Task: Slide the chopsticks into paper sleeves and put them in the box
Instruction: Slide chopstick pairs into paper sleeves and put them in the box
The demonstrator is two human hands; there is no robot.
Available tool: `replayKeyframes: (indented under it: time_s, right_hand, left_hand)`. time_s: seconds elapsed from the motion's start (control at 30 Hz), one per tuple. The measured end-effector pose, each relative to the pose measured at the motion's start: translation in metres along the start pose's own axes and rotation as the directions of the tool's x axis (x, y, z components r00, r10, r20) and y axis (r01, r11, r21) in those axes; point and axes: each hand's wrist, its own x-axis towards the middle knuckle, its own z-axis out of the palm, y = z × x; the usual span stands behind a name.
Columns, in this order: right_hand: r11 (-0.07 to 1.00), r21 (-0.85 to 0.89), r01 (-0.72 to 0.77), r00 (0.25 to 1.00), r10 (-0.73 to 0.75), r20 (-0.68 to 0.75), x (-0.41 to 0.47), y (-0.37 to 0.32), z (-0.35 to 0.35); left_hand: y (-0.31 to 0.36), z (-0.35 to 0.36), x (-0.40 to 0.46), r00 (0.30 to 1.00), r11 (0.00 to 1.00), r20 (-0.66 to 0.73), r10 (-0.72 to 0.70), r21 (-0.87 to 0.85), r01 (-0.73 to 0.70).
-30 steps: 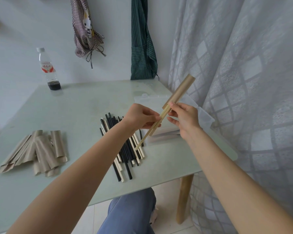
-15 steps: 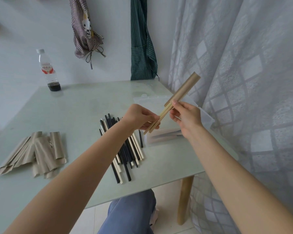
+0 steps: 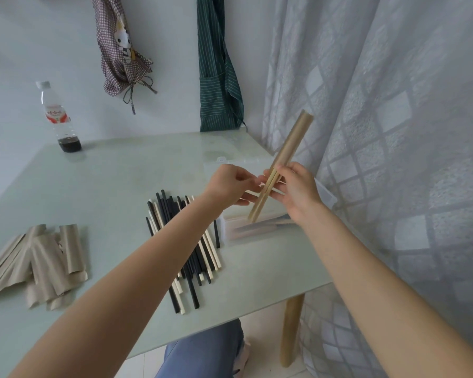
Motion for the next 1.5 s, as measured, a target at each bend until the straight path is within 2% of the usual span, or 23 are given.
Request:
replayKeyframes:
  time_s: [0.07, 0.13, 0.2, 0.27, 0.33, 0.4, 0.5, 0.63, 0.83, 0.93, 1.07, 1.17, 1.23, 1.4, 1.5]
  right_hand:
    - [0.985, -0.157, 0.071, 0.997, -0.072, -0.006, 0.008, -0.009, -0.001]
    - [0.873, -0.456, 0.173, 0.982, -0.186, 0.016, 0.02, -0.015, -0.006]
    - [0.626, -0.736, 0.258, 0.96, -0.249, 0.124, 0.034, -0.016, -0.014]
    - [0.365, -0.89, 0.274, 0.955, -0.212, 0.207, 0.046, -0.012, -0.024]
    - [0.188, -0.945, 0.266, 0.96, -0.14, 0.243, 0.054, -0.007, -0.034]
    - [0.137, -0.947, 0.29, 0.957, -0.052, 0.286, 0.059, -0.002, -0.041]
    - [0.063, -0.94, 0.335, 0.932, 0.124, 0.341, 0.065, 0.007, -0.043]
    - [0.039, -0.938, 0.345, 0.916, 0.204, 0.346, 0.075, 0.018, -0.039]
    - [0.04, -0.937, 0.348, 0.889, 0.302, 0.343, 0.083, 0.032, -0.031]
    - [0.077, -0.941, 0.328, 0.903, 0.268, 0.337, 0.081, 0.033, -0.027]
    - [0.158, -0.926, 0.343, 0.93, 0.082, 0.359, 0.067, 0.034, -0.013]
    - [0.195, -0.9, 0.389, 0.921, -0.104, 0.376, 0.051, 0.034, 0.008]
    - [0.231, -0.87, 0.436, 0.898, -0.178, 0.402, 0.037, 0.033, 0.026]
    - [0.302, -0.78, 0.548, 0.836, -0.17, 0.521, -0.007, 0.047, 0.088]
    - [0.282, -0.756, 0.592, 0.794, -0.043, 0.606, -0.031, 0.068, 0.119]
  left_hand:
    - [0.001, 0.001, 0.01, 0.991, 0.997, -0.123, 0.044, 0.061, -0.037]
    - [-0.001, 0.001, 0.018, 0.965, 0.981, -0.234, 0.122, 0.178, -0.081]
    - [-0.005, 0.001, 0.024, 0.932, 0.931, -0.286, 0.222, 0.345, -0.116]
    - [-0.012, -0.001, 0.028, 0.897, 0.846, -0.316, 0.311, 0.522, -0.11]
    - [-0.019, -0.002, 0.032, 0.896, 0.727, -0.262, 0.358, 0.681, -0.091]
    - [-0.027, -0.002, 0.036, 0.94, 0.635, -0.107, 0.325, 0.761, -0.133]
    - [-0.037, 0.002, 0.041, 0.98, 0.634, 0.082, 0.181, 0.752, -0.18]
    - [-0.046, 0.005, 0.049, 0.986, 0.584, 0.162, 0.028, 0.799, -0.148]
    - [-0.054, 0.003, 0.056, 0.984, 0.542, 0.175, 0.022, 0.825, -0.159]
    - [-0.055, 0.003, 0.054, 0.987, 0.604, 0.158, 0.038, 0.783, -0.149]
    - [-0.051, -0.01, 0.042, 0.981, 0.743, 0.053, 0.187, 0.646, -0.177]
    - [-0.053, -0.031, 0.026, 0.953, 0.773, -0.057, 0.297, 0.6, -0.205]
    - [-0.057, -0.048, 0.016, 0.941, 0.781, -0.139, 0.307, 0.601, -0.167]
    - [-0.075, -0.102, -0.019, 0.927, 0.772, -0.338, 0.163, 0.629, 0.094]
    - [-0.09, -0.133, -0.044, 0.908, 0.72, -0.405, 0.105, 0.661, 0.211]
